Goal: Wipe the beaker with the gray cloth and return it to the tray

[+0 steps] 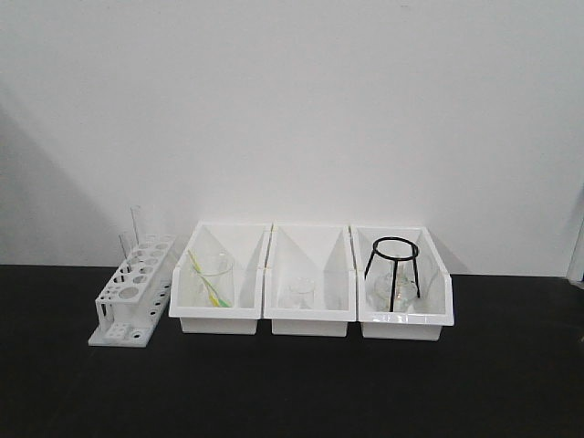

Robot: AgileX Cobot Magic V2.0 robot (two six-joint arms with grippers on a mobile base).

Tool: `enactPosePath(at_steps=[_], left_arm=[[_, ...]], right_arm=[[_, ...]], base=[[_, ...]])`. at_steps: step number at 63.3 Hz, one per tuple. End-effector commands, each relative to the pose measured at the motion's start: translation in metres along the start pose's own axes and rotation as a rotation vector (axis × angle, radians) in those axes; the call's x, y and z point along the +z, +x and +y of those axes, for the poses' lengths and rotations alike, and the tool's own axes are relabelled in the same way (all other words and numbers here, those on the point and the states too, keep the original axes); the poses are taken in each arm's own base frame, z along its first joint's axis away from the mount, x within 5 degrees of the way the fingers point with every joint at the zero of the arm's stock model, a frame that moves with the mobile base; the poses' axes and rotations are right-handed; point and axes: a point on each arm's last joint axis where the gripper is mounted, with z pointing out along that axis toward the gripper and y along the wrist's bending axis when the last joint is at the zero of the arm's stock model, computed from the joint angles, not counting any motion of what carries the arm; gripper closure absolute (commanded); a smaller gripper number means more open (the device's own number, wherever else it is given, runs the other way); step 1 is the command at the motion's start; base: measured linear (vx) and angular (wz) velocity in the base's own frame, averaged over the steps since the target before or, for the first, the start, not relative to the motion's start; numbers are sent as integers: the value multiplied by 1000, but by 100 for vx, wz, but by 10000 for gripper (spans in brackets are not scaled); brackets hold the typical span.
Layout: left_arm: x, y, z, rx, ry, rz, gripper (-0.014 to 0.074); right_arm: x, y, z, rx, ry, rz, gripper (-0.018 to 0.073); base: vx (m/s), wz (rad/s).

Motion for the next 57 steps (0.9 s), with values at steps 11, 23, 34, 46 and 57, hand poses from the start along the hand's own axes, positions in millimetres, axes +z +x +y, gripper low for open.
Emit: enactPosePath(at_steps=[11,23,34,46,57], left_arm=[[1,-3,-1,-3,-2,-76,603],[1,-3,-1,-3,-2,-76,603],[1,-3,-1,-3,-2,-76,603],[1,-3,-1,-3,-2,-76,603],[1,-3,-1,-3,-2,-76,603]], right_arm=[[0,-7,0,-22,-1,-77,567],[0,-7,0,-22,-1,-77,567],[0,-7,0,-22,-1,-77,567],[0,-7,0,-22,-1,-77,567],[0,-7,0,-22,-1,-77,567]], base=[[0,0],[0,0],[-1,1],[-5,2],[-14,2]])
